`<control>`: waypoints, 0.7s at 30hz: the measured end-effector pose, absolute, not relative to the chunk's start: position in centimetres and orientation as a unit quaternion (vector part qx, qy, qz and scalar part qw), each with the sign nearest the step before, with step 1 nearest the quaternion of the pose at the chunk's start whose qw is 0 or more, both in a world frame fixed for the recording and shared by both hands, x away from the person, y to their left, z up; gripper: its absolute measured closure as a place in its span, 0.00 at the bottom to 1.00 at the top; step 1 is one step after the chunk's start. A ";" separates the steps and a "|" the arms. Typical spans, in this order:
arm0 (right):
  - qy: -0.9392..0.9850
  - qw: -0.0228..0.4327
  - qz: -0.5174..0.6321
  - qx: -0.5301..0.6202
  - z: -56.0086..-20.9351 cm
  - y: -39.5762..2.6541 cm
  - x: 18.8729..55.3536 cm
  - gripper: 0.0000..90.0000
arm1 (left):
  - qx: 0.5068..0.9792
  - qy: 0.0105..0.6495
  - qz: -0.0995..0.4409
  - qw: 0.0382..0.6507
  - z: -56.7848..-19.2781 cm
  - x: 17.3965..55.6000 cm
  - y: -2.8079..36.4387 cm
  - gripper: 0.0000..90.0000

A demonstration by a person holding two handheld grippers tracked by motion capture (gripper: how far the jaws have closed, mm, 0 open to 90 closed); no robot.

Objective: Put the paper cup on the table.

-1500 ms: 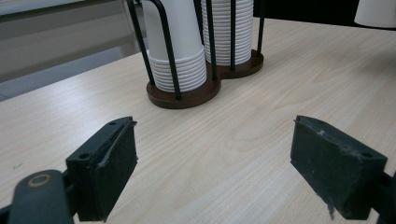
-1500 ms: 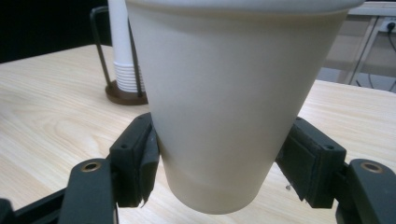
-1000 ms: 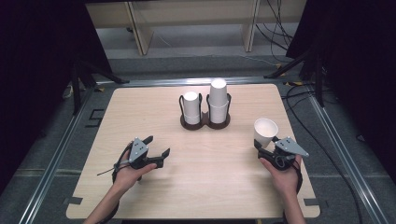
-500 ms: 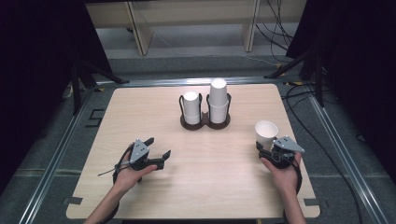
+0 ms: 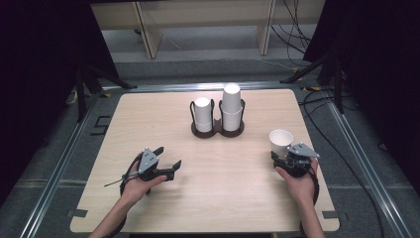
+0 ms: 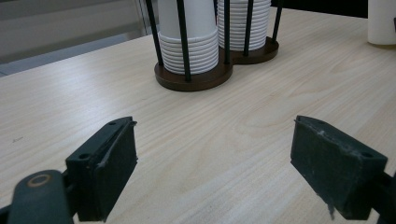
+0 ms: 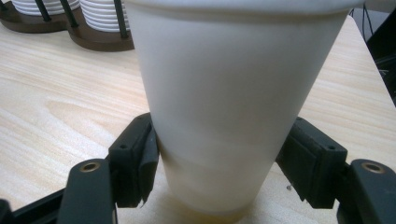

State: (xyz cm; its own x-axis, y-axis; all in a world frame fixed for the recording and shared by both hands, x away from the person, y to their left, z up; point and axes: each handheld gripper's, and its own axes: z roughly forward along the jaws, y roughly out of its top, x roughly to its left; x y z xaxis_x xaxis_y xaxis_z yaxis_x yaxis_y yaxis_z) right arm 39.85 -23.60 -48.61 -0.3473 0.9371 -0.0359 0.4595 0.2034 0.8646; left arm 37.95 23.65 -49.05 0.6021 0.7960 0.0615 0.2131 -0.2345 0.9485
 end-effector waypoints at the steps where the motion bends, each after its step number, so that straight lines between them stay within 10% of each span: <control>1: 0.718 0.306 0.398 0.482 -48.6 -23.7 39.9 0.36 | 0.733 0.344 0.283 0.514 -49.1 38.0 23.7 0.15; 21: 0.732 0.281 0.378 0.492 -48.7 -23.7 40.0 0.35 | 0.736 0.344 0.280 0.512 -49.3 37.9 23.5 0.15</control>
State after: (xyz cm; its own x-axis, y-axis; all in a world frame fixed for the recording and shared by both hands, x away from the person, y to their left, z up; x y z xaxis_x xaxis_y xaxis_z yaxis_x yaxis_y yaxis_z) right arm 40.01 -23.72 -48.68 -0.3576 0.9331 -0.0386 0.5080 0.2290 0.8304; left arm 37.88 23.54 -49.27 0.6070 0.7925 0.0594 0.2198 -0.2393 0.9458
